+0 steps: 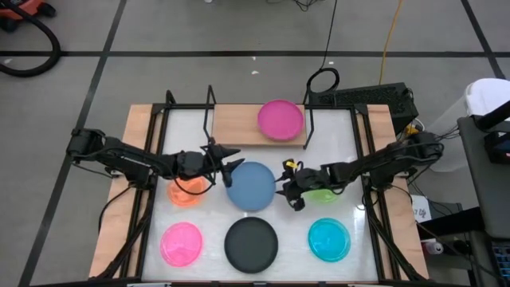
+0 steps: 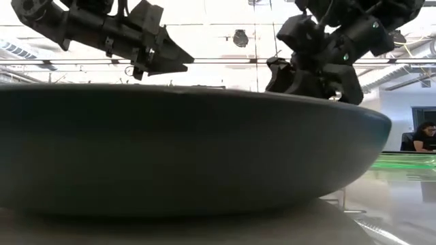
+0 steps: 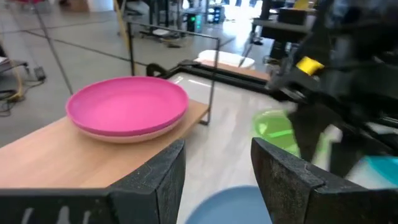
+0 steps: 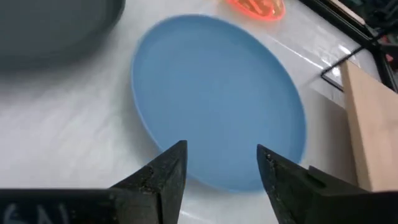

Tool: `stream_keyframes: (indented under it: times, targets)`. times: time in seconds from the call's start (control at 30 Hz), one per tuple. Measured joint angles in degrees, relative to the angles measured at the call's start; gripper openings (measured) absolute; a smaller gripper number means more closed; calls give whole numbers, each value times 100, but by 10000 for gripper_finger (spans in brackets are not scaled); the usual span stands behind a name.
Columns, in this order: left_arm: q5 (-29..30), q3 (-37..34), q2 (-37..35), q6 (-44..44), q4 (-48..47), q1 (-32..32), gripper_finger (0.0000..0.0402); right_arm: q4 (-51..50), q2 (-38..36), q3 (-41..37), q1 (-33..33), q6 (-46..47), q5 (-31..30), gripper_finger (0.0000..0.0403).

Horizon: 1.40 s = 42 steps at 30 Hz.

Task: Place and stack plates onto a shelf
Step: Stack the blue plate on top of the pink plate on the shelf

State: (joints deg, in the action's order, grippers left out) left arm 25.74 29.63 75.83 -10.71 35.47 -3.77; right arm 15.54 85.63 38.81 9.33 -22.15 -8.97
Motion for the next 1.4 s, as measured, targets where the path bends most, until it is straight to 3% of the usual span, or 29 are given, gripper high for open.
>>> stream_keyframes:
  times: [0.13, 0.37, 0.63, 0.87, 1.07, 1.33, 1.4]
  targets:
    - [39, 0, 0, -111, 144, 96, 189, 515, 389, 4, 14, 219, 185, 178]
    - [45, 0, 0, -278, 164, 269, 189, 535, 760, 4, 217, -120, 469, 179]
    - [44, 0, 0, -277, 167, 384, 189, 694, 1013, 4, 292, -431, -7, 178]
    - [41, 0, 0, -250, 216, 380, 189, 693, 1193, 4, 197, -583, -77, 170]
    - [41, 0, 0, -161, 216, 380, 189, 705, 1188, 4, 187, -690, -306, 124]
    - [41, 0, 0, -145, 215, 380, 189, 753, 1188, 4, 187, -905, -299, 13]
    - [52, 0, 0, -145, 214, 380, 189, 721, 1188, 2, 187, -898, -301, 6]
